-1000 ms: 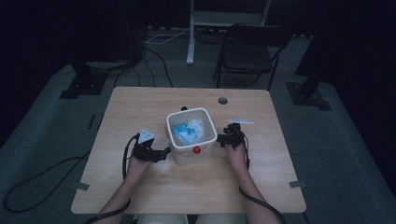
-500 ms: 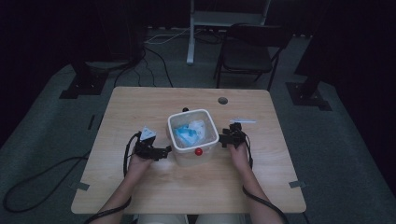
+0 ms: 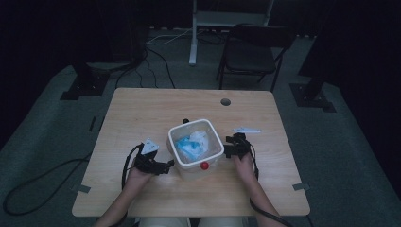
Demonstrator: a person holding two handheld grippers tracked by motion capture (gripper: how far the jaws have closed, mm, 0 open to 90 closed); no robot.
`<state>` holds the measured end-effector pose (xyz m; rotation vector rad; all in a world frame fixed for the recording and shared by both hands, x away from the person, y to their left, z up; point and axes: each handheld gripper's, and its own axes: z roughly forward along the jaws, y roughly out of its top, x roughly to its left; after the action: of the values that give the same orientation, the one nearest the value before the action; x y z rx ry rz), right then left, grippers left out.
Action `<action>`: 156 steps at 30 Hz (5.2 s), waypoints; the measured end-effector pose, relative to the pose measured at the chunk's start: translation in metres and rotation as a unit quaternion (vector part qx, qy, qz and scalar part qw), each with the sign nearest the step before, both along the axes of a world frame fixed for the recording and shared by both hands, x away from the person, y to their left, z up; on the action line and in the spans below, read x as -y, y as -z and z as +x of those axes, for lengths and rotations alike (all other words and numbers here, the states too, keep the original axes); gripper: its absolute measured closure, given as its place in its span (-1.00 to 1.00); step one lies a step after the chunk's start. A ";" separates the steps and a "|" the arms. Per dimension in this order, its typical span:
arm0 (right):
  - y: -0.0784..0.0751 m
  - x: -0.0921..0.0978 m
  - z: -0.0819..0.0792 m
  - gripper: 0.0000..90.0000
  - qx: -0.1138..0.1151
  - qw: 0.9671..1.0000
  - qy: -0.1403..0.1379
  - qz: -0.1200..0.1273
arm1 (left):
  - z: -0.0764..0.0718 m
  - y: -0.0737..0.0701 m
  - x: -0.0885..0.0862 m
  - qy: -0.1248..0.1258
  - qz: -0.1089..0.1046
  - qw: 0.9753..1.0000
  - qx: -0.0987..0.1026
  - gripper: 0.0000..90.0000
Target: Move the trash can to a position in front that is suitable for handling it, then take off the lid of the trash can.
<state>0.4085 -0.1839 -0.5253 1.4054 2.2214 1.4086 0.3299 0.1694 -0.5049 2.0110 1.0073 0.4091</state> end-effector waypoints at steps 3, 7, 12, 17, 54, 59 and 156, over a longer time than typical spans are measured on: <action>0.000 0.000 -0.008 -0.53 0.002 1.000 -0.008 -0.001 | -0.013 -0.001 0.001 0.000 0.007 1.000 0.007 -0.82; 0.000 0.002 -0.020 -0.53 0.005 1.000 -0.021 -0.003 | -0.029 -0.001 0.005 0.009 0.010 1.000 0.009 -0.82; 0.002 0.007 -0.036 -0.53 0.014 1.000 -0.027 0.002 | -0.045 0.001 0.008 0.015 0.005 1.000 -0.004 -0.82; 0.001 0.010 -0.050 -0.53 0.022 0.999 -0.035 -0.004 | -0.059 0.001 0.012 0.027 0.015 1.000 -0.003 -0.82; 0.009 0.054 -0.101 -0.65 0.021 1.000 -0.010 -0.005 | -0.087 0.013 -0.031 0.004 -0.020 1.000 -0.008 -0.82; 0.009 0.071 -0.117 -0.68 0.016 1.000 0.002 0.011 | -0.087 0.018 -0.038 -0.001 -0.025 1.000 -0.004 -0.82; -0.113 -0.035 -0.080 0.67 0.000 0.984 -0.099 -0.146 | -0.086 0.033 -0.042 0.002 -0.014 1.000 -0.014 -0.82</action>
<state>0.3281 -0.1490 -0.4126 1.1145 2.4999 1.0723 0.2440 0.2113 -0.5377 1.9986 1.0212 0.3645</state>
